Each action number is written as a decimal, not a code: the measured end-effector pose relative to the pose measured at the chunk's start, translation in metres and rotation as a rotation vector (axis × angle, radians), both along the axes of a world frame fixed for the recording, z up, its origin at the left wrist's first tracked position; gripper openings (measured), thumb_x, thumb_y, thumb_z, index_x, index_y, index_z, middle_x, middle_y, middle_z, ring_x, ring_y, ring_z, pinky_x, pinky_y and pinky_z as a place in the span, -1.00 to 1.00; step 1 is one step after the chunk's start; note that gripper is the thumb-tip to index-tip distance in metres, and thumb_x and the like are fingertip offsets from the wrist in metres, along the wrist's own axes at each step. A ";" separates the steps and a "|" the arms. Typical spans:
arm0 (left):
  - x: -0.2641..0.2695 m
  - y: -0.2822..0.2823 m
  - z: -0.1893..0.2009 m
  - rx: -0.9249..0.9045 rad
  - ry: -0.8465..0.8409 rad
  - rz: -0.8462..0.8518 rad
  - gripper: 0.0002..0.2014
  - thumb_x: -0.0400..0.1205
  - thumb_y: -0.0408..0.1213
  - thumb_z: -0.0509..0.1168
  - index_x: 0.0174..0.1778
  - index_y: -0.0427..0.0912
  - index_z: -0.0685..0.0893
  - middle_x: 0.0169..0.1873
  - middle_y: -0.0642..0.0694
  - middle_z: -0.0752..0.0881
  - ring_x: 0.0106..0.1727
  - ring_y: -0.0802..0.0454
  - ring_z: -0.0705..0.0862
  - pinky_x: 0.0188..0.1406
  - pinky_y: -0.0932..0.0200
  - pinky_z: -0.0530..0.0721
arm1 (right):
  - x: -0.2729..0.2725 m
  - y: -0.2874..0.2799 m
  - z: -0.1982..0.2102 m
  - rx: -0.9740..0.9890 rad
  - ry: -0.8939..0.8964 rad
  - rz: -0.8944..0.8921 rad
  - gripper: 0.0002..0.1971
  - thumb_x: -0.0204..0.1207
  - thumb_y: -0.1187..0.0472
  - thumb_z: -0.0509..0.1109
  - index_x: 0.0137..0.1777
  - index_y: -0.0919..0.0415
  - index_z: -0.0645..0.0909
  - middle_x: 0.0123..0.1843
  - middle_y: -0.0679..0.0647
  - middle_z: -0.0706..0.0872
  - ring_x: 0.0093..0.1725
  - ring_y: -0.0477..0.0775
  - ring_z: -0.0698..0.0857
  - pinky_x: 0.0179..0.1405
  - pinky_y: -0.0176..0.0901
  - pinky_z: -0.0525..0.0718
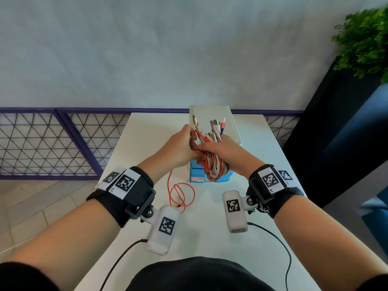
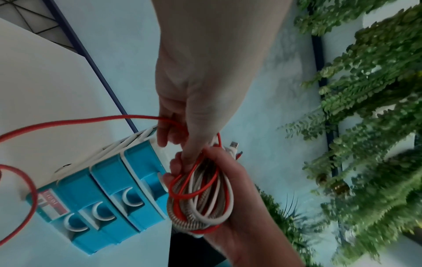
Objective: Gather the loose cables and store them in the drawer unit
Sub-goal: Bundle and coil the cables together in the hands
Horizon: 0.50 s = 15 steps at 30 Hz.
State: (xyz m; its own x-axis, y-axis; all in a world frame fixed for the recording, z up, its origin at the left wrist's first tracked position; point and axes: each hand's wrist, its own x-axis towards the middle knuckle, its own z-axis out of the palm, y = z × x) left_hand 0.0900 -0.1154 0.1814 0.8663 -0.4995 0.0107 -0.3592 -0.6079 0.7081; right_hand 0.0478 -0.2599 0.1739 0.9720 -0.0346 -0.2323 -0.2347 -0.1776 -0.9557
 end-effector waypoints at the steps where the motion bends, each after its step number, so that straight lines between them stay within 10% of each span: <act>1: 0.002 0.001 0.000 0.037 0.062 -0.027 -0.66 0.49 -0.20 0.46 0.00 -0.16 0.43 -0.33 0.07 0.61 -0.38 0.19 0.56 -0.49 0.39 0.51 | 0.000 -0.001 0.000 -0.001 -0.009 -0.012 -0.82 0.46 0.18 0.50 -0.06 0.30 0.67 -0.17 0.30 0.83 -0.22 0.21 0.84 -0.06 0.04 0.82; 7: 0.016 0.035 -0.003 -0.232 0.598 -0.012 -0.65 0.75 -0.11 0.05 -0.23 -0.15 0.62 -0.45 -0.01 0.49 -0.43 0.05 0.50 -0.15 0.14 0.60 | -0.001 -0.026 -0.002 0.107 -0.039 -0.099 -0.87 0.58 0.22 0.41 0.01 0.29 0.60 -0.23 0.17 0.78 -0.27 0.04 0.81 -0.10 0.01 0.82; 15: 0.006 0.027 -0.005 -0.583 0.847 0.014 -0.79 0.70 -0.27 0.16 -0.11 -0.15 0.70 -0.36 0.03 0.68 -0.29 0.09 0.65 0.03 0.08 0.66 | 0.005 -0.018 -0.011 0.106 -0.035 -0.138 -0.64 0.47 -0.11 0.46 -0.12 0.23 0.62 -0.23 0.17 0.77 -0.17 0.19 0.81 -0.05 0.18 0.80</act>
State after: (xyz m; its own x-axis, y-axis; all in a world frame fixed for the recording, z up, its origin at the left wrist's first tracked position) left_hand 0.0965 -0.0879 0.1762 0.7080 -0.6019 -0.3694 0.4004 -0.0886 0.9120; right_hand 0.0533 -0.2779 0.1630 0.9673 -0.1450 -0.2081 -0.2164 -0.0435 -0.9753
